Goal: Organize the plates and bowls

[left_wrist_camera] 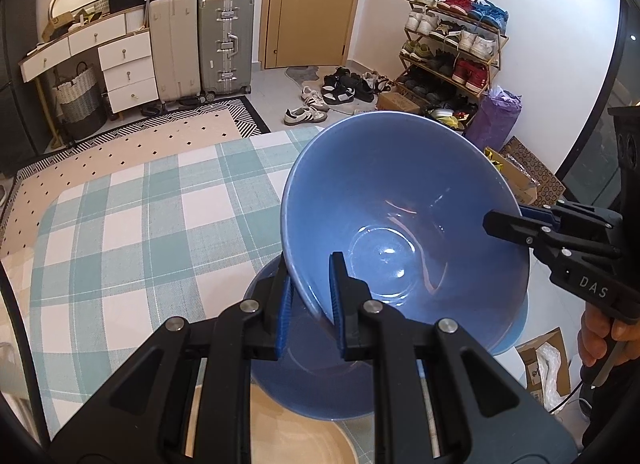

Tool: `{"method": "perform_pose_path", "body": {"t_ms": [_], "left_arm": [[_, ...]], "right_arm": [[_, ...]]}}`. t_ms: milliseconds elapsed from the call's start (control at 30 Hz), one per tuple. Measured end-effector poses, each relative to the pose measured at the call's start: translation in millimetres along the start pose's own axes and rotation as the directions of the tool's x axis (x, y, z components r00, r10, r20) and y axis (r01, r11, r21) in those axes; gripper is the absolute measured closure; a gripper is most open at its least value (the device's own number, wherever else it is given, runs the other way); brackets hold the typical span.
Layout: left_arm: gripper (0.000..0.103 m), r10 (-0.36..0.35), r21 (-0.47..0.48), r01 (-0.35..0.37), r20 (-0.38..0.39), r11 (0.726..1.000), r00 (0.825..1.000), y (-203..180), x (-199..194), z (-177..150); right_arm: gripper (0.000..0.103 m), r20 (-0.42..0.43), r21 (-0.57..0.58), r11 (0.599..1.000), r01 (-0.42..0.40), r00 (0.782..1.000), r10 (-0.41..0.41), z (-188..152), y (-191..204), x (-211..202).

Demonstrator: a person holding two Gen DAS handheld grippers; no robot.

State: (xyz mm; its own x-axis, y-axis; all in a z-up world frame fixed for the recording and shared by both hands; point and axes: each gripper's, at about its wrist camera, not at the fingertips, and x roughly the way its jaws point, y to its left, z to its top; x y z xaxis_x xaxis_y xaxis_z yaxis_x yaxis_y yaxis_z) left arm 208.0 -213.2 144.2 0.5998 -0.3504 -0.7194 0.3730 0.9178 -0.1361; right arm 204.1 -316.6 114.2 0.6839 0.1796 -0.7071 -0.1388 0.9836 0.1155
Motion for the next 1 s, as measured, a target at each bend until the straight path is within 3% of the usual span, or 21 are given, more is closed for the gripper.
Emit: {"method": "perform_pose_path", "body": {"t_ms": [500, 1000], "left_arm": [[0.09, 0.011, -0.02, -0.011, 0.009, 1.0, 1.0, 11.4, -20.6, -21.0], [0.09, 0.028, -0.043, -0.029, -0.017, 0.999, 0.999, 29.2, -11.7, -46.7]], "right_arm": [[0.085, -0.017, -0.027, 0.999, -0.021, 1.0, 0.021, -14.5, 19.9, -0.6], [0.085, -0.066, -0.044, 0.998, -0.046, 0.997, 0.043, -24.2, 28.5, 26.7]]}}
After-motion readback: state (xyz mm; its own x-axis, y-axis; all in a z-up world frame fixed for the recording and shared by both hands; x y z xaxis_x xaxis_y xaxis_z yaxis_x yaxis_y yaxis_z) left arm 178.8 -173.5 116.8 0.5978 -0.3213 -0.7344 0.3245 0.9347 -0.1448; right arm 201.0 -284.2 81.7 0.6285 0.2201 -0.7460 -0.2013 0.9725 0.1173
